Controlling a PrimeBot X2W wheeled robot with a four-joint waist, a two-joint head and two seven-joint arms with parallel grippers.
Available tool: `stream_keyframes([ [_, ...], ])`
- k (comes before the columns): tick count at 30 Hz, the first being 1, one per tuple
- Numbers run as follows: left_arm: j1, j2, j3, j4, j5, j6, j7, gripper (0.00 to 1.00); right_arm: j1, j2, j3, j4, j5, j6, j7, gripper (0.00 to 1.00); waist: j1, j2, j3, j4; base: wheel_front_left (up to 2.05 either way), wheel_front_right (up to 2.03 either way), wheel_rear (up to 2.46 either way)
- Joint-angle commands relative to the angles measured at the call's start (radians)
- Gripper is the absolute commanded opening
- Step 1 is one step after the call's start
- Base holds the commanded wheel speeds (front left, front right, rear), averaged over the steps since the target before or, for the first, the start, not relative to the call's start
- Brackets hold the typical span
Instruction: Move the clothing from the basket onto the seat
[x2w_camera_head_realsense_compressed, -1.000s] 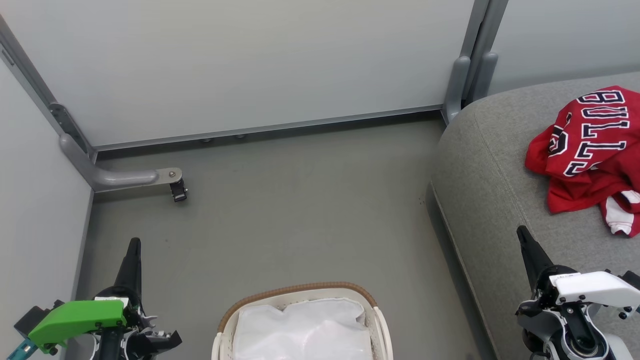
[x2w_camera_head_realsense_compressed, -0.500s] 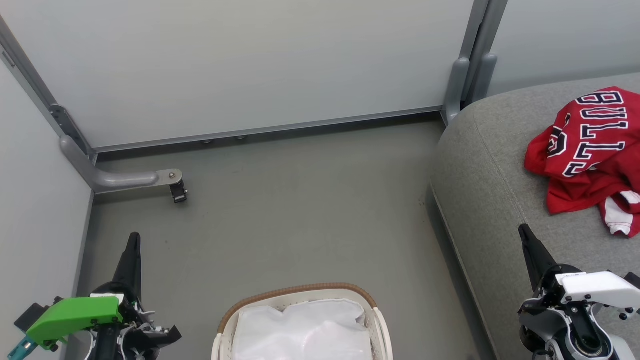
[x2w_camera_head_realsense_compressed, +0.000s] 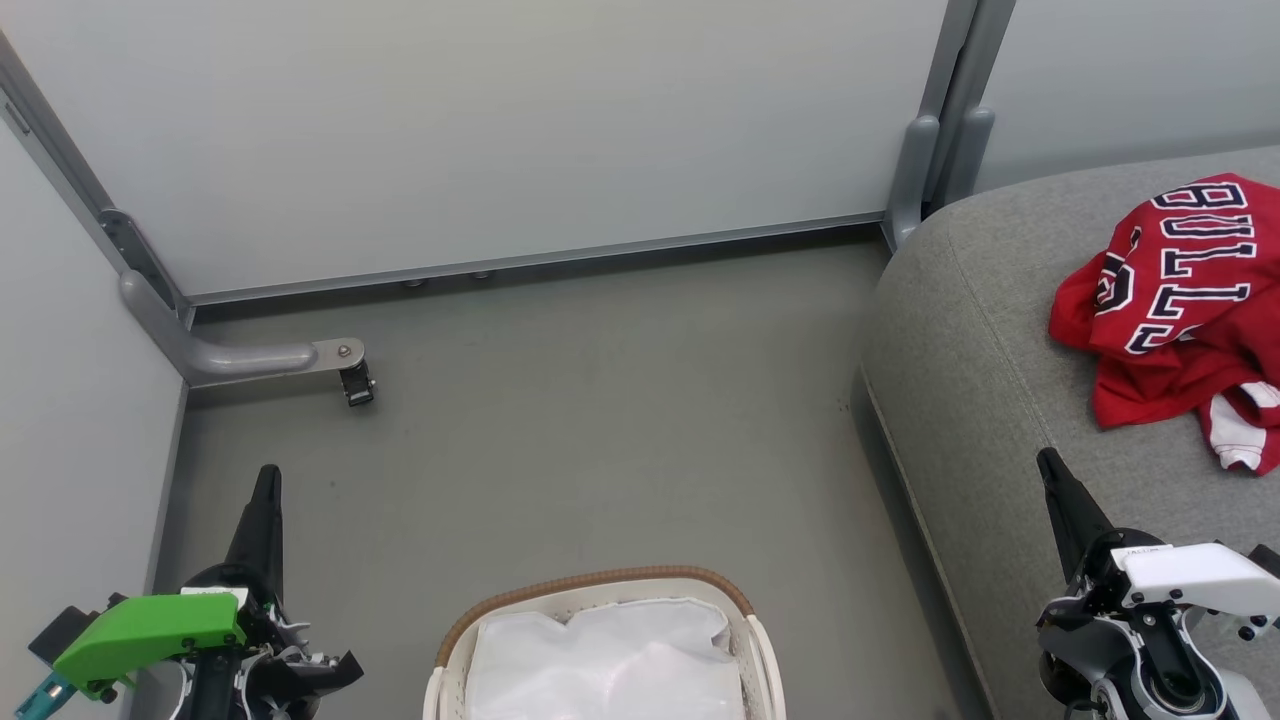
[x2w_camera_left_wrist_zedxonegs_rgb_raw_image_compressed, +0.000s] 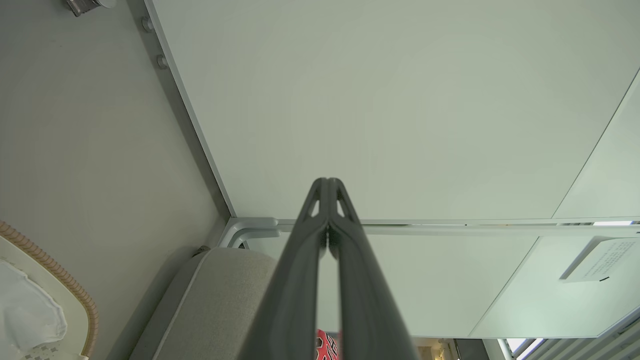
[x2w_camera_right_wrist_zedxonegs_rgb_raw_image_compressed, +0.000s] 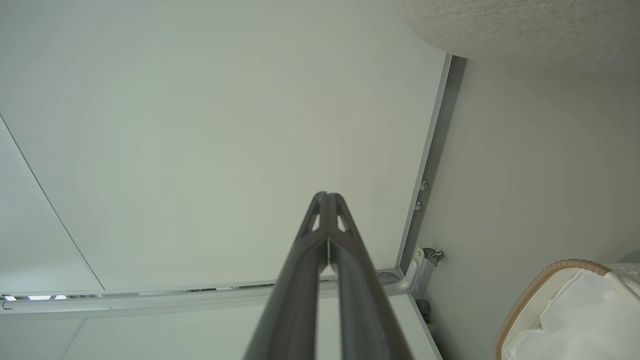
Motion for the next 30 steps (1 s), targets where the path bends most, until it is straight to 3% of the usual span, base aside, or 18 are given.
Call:
stream_keyframes([
  [1,-0.011,-0.001,0.003,-0.001,-0.003,-0.003,0.004,0.00,0.011,-0.006,-0.002,-0.003,0.004,0.000,0.002,0.00,0.0000,0.0000,0.000,0.000,0.00,0.00,0.00],
  [30,-0.012,-0.001,0.003,-0.001,-0.003,-0.003,0.003,0.00,0.011,-0.006,-0.002,-0.003,0.004,0.000,0.002,0.00,0.0000,0.0000,0.000,0.000,0.00,0.00,0.00],
])
